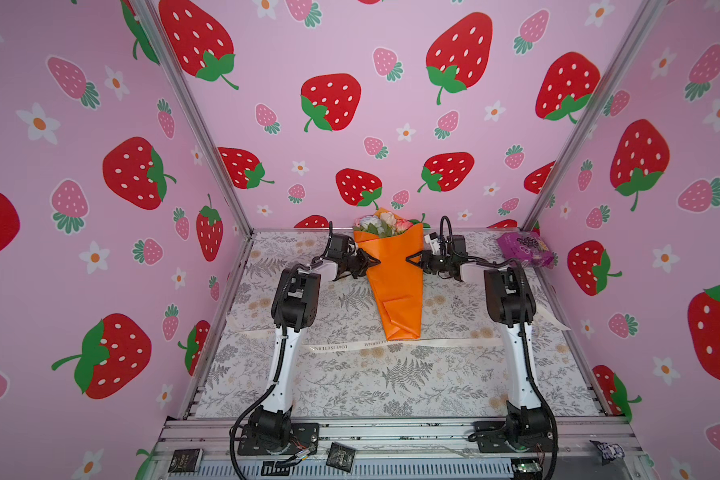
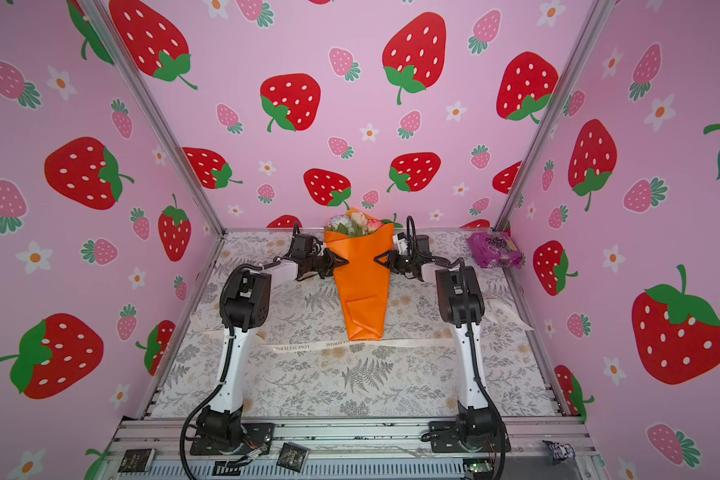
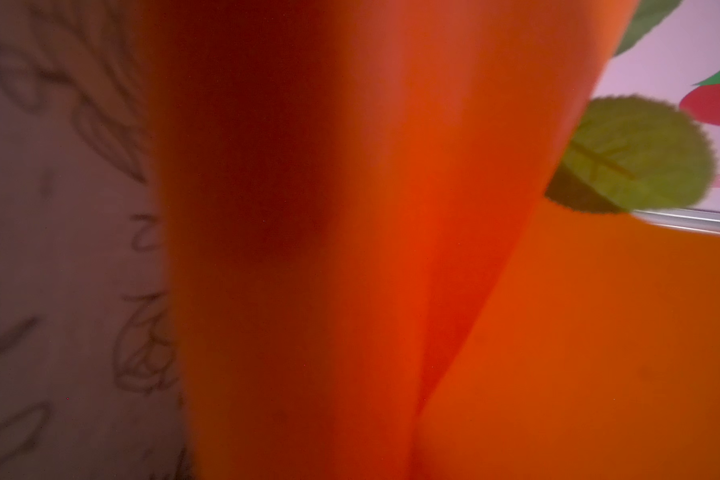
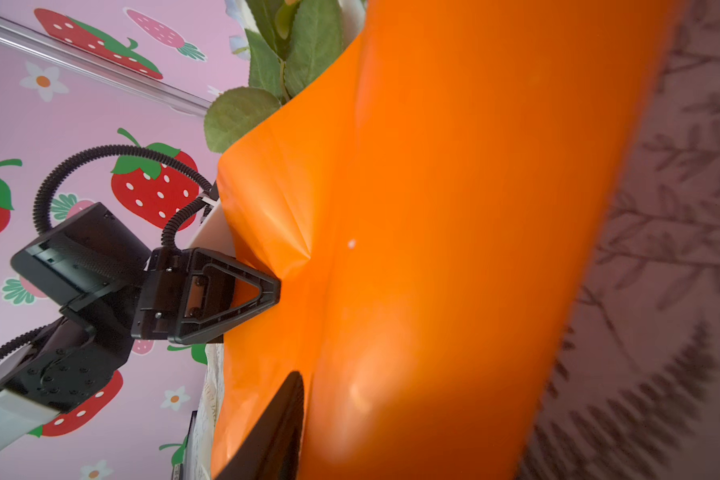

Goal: Tie the bouquet of fake flowers
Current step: 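Pinch the cone's sides with both grippers and drag it toward the robot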

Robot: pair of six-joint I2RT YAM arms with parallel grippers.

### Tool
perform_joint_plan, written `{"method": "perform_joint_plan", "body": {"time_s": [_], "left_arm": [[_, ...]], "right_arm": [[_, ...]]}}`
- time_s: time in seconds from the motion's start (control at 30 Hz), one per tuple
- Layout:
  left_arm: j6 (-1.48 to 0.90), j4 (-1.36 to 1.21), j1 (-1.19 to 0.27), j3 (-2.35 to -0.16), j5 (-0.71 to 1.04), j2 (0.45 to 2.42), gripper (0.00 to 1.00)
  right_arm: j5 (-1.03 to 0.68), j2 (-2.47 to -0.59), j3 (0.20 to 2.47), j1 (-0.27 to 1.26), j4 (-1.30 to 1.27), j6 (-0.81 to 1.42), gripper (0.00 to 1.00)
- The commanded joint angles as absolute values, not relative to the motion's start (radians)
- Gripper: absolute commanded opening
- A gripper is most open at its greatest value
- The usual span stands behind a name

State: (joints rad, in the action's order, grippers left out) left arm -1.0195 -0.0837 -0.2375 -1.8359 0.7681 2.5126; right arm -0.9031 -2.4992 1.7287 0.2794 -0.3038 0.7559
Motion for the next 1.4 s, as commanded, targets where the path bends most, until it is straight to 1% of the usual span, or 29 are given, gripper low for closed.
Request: {"method": "perform_joint_plan", "body": {"time_s": [0.0, 0.03, 0.07, 0.13, 0.2, 0.27, 0.37, 0.7, 0.97, 1.2, 1.37], "left_arm": [[-1.032, -0.080, -0.235, -1.899, 0.790, 2.546, 0.22], [-1.035, -0.089, -0.237, -1.900, 0.798, 2.546, 0.19], [-1.037, -0.098, -0.237, -1.895, 0.802, 2.542, 0.15], [-1.039, -0.118, -0.236, -1.877, 0.802, 2.522, 0.10], [-1.047, -0.147, -0.236, -1.864, 0.806, 2.503, 0.07], [-1.050, -0.162, -0.236, -1.855, 0.814, 2.480, 0.01], [-1.034, -0.145, -0.235, -1.837, 0.813, 2.438, 0.00], [-1.014, -0.194, -0.242, -1.626, 0.791, 2.238, 0.00], [-0.990, -0.268, -0.274, -1.328, 0.765, 2.029, 0.00], [-0.961, -0.280, -0.331, -1.026, 0.682, 1.802, 0.00], [-0.959, -0.322, -0.379, -0.872, 0.646, 1.724, 0.00]], "right_arm": [[-0.938, -2.520, 1.749, 0.282, -0.361, 0.799, 0.34], [-0.943, -2.522, 1.752, 0.283, -0.365, 0.805, 0.28], [-0.951, -2.520, 1.748, 0.283, -0.375, 0.811, 0.25], [-0.963, -2.508, 1.738, 0.283, -0.396, 0.829, 0.13], [-0.963, -2.491, 1.724, 0.282, -0.413, 0.854, 0.09], [-0.963, -2.468, 1.712, 0.282, -0.437, 0.879, 0.05], [-0.961, -2.415, 1.675, 0.283, -0.475, 0.903, 0.00], [-0.929, -2.189, 1.414, 0.283, -0.591, 0.926, 0.00], [-0.883, -1.958, 1.105, 0.303, -0.666, 0.918, 0.00], [-0.805, -1.733, 0.798, 0.339, -0.691, 0.899, 0.00], [-0.752, -1.622, 0.595, 0.373, -0.754, 0.923, 0.00]]}}
